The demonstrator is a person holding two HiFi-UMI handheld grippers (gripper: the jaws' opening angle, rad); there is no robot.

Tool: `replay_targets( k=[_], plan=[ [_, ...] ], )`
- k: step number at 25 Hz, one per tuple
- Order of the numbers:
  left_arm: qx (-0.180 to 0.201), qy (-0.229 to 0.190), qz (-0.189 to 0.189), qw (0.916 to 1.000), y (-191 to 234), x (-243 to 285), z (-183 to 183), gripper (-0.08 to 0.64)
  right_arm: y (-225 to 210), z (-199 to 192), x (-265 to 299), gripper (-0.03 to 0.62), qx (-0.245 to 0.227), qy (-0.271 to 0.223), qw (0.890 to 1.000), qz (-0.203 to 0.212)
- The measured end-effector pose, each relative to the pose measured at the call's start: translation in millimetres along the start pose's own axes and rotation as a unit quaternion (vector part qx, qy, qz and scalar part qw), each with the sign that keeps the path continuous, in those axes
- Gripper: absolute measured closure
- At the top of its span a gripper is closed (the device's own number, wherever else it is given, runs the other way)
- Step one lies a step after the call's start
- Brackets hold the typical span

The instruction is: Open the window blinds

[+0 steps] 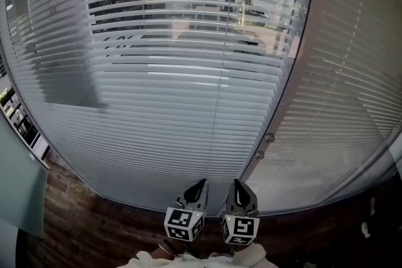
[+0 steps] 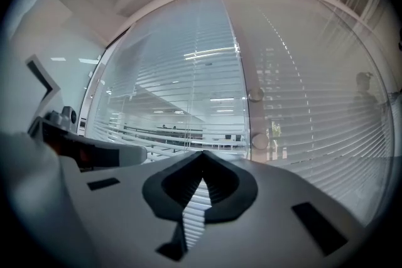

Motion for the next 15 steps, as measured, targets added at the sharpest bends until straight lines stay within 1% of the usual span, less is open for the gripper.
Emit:
replay_targets(
  k=[15],
  plan=[
    [0.001,-0.004,0.008,1.0,-1.4,5.7,3.2,0.563,-5.7,3.8,5.1,0.581,0.002,-0.007,1.0,-0.001]
  ],
)
Point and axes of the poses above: the fingertips, and each gripper's own axes: x forward along the fingers, y to its left, z out of its top, the point moved 6 cm from there along -x, backward along the fingers, and after that the axes turned 5 degrees about y, right-handed, at the moved point
